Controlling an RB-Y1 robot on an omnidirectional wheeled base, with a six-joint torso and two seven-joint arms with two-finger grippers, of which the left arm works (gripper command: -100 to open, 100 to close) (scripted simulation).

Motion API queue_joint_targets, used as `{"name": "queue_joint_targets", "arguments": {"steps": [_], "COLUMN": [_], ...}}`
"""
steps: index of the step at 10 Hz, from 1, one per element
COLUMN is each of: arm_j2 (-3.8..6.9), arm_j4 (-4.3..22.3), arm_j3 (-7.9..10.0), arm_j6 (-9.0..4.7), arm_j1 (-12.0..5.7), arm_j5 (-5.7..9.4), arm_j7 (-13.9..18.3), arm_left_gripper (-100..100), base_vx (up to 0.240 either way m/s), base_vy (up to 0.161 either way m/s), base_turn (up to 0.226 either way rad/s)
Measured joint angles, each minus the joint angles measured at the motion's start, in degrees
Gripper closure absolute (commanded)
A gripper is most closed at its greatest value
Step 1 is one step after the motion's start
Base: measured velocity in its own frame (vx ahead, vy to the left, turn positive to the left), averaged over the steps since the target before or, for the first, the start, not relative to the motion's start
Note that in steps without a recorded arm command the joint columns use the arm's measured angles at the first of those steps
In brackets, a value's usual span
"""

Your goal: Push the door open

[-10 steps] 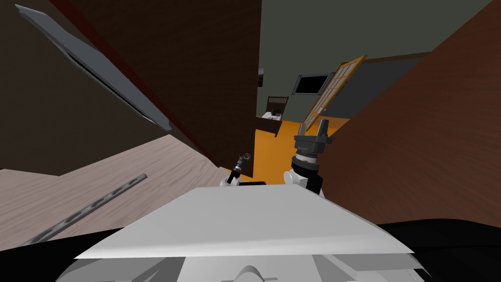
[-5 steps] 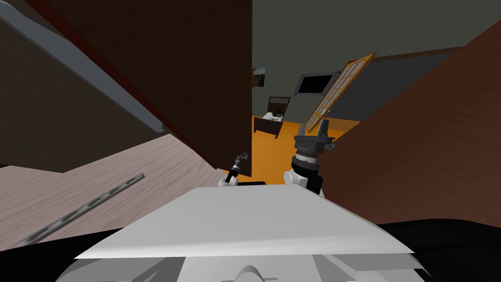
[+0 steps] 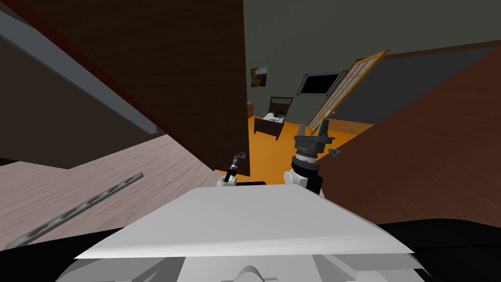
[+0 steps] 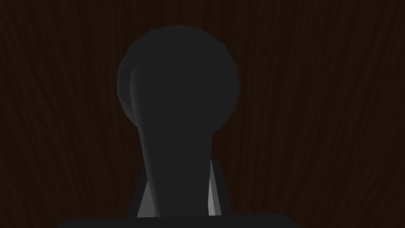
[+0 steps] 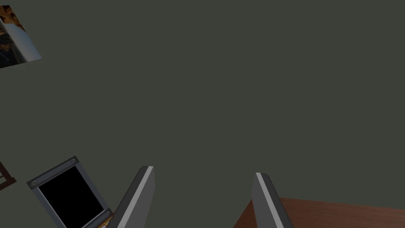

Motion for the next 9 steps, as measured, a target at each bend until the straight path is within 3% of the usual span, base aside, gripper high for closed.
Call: {"name": "queue_joint_targets", "arguments": {"steps": [1, 4, 5, 9], "arm_j2": [0.04, -0.02, -0.24, -0.61], "arm_j4": [0.24, -0.76, 0.59, 0.64], "arm_j3": [0.74, 3.32, 4.22, 6.86], "arm_j6": [-0.26, 0.68, 0.10, -0.16], "arm_j1": [-0.08, 0.41, -0.22, -0.55], "arm_j5": [0.12, 0.62, 0.79, 1.39], "arm_j7": [-0.03, -0.90, -0.91, -1.60], "arm_left_gripper": [100, 100, 100, 100], "base_vx": [0.113, 0.161, 0.167, 0.123], "base_vy": [-0.148, -0.147, -0.134, -0.086], "base_turn": [0.059, 0.073, 0.063, 0.048]}}
